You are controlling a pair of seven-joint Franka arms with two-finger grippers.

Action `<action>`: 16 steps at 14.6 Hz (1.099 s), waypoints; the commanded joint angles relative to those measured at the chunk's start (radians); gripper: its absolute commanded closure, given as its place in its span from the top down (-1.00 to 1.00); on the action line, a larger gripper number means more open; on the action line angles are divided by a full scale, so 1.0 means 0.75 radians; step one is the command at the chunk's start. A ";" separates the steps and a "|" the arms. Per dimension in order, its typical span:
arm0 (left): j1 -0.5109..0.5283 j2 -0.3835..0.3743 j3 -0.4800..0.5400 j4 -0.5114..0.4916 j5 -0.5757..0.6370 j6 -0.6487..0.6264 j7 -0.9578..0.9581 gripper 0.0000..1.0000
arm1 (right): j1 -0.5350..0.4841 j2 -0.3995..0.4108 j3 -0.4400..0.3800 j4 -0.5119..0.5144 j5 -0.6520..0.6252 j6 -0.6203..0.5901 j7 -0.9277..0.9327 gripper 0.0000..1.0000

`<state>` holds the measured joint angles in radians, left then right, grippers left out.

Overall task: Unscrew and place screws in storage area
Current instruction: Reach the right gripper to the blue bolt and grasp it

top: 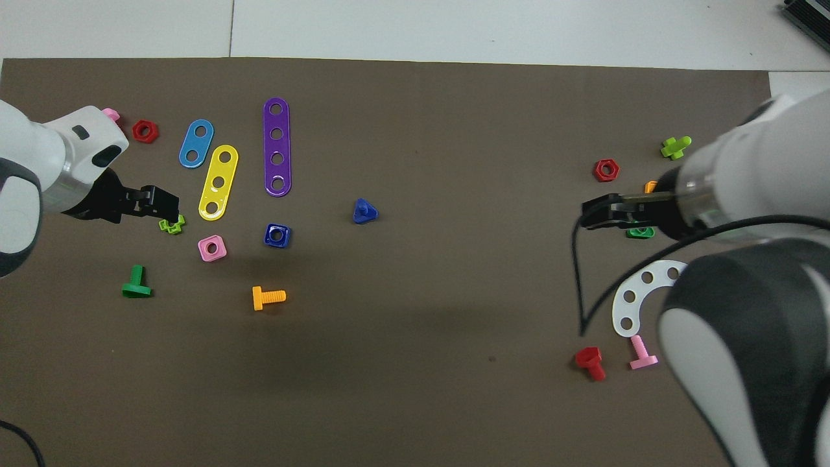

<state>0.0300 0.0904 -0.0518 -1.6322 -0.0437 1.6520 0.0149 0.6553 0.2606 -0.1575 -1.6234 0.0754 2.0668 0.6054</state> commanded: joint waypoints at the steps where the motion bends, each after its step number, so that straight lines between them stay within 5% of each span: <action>1: 0.013 -0.055 0.002 0.014 0.029 -0.067 0.015 1.00 | 0.075 0.280 0.001 0.211 0.043 0.075 0.050 1.00; 5: -0.011 -0.065 -0.017 0.084 0.111 -0.127 -0.001 1.00 | 0.171 0.550 0.001 0.375 -0.002 0.216 0.121 1.00; 11: -0.028 -0.082 -0.019 0.033 0.111 -0.072 -0.020 1.00 | 0.176 0.583 0.003 0.336 -0.066 0.426 0.032 0.94; 16: -0.026 -0.094 -0.019 0.008 0.111 -0.043 -0.020 1.00 | 0.188 0.573 0.003 0.252 -0.078 0.451 -0.026 0.33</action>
<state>0.0268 0.0379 -0.0739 -1.5996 0.0148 1.5960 0.0144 0.7925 0.6937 -0.1574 -1.4072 0.0326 2.3753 0.6023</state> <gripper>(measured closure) 0.000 0.278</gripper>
